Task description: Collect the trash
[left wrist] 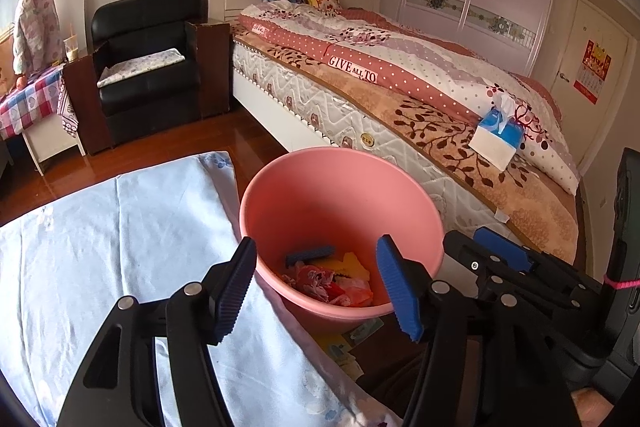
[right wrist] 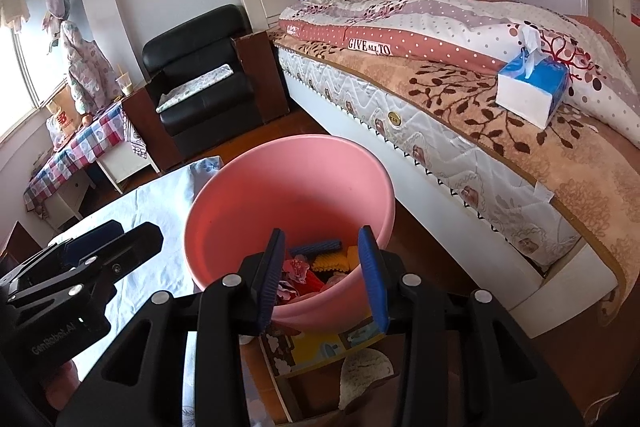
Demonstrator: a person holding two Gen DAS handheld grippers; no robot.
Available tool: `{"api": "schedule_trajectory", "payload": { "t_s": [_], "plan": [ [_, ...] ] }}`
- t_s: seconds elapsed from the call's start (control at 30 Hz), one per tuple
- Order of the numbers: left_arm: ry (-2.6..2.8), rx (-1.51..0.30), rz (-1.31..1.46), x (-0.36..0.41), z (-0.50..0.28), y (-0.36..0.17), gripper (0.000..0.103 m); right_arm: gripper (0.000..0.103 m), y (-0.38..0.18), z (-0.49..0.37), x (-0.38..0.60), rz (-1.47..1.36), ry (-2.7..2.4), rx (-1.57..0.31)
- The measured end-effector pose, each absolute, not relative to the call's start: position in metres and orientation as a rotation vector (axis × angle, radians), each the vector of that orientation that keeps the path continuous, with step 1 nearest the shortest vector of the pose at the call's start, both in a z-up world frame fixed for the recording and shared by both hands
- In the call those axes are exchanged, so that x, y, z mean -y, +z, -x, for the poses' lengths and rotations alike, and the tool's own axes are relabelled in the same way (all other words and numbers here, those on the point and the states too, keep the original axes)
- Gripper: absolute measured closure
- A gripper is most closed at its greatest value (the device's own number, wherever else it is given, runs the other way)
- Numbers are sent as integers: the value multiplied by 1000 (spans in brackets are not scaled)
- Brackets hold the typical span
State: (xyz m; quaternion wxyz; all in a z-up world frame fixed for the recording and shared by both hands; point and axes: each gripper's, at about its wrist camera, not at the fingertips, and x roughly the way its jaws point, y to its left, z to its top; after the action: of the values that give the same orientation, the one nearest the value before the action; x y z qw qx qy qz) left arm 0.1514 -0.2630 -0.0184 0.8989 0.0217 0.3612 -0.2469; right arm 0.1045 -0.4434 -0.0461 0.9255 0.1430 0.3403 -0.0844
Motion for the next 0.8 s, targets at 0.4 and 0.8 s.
{"api": "schedule_trajectory", "payload": {
  "t_s": [0.4,0.8],
  "plan": [
    [-465,-735,-28,253,-146,-14,42,64,-43,-99,435,-296,-153,-684],
    [-426,-701,-19,241,-132,-6,53,64,-38,-87,421,-287,-134,-653]
  ]
}}
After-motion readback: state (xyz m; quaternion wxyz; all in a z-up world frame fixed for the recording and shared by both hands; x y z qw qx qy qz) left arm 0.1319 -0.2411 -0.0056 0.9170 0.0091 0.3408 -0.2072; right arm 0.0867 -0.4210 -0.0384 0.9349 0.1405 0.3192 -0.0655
